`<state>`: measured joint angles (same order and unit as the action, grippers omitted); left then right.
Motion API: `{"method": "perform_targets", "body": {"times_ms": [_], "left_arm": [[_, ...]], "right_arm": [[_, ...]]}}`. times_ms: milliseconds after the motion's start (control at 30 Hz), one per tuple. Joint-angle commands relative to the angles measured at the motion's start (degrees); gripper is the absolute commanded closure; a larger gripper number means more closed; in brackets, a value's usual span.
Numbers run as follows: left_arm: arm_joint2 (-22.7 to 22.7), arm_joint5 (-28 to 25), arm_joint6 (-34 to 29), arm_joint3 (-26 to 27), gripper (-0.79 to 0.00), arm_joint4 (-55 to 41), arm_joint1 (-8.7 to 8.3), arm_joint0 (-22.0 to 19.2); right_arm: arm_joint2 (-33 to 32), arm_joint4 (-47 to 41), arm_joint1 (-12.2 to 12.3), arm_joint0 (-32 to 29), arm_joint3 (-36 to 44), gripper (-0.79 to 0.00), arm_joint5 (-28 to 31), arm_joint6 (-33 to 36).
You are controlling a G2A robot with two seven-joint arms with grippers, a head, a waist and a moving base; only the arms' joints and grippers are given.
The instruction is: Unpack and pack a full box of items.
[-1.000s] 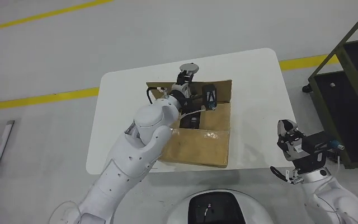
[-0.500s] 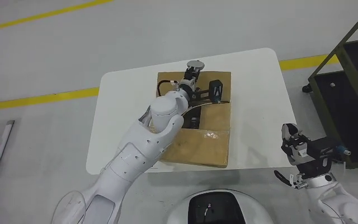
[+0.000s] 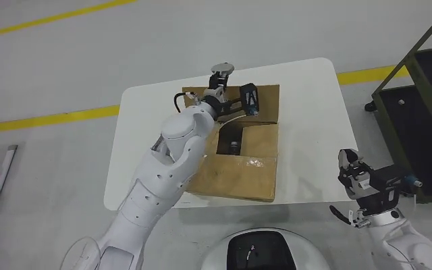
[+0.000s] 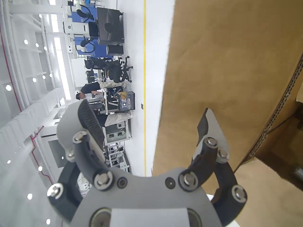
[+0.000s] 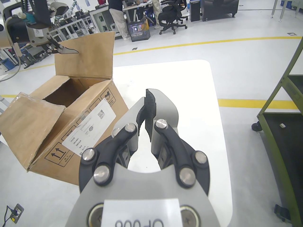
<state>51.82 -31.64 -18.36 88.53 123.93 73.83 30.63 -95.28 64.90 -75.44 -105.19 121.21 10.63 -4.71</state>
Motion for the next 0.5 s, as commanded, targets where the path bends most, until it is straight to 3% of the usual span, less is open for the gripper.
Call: {"method": "perform_targets", "body": {"times_ms": [0,233,467], "left_arm": [[3.25,-1.93,-0.75,2.52,-0.785,-5.16,-0.30,2.17],[12.18,-12.45,-4.98,12.31,-0.785,-13.93,-1.90,8.52],[22.27,-17.46,-8.96,20.57,-0.785,-22.79,-3.37,16.34]], "right_arm": [[0.38,-0.80,-0.03,0.46,-0.20,0.000,0.15,-0.13],[1.71,-1.59,0.12,2.24,-0.98,0.000,3.36,-0.22],[5.67,0.50,0.06,2.49,-1.37,0.000,5.33,-3.04]]}}
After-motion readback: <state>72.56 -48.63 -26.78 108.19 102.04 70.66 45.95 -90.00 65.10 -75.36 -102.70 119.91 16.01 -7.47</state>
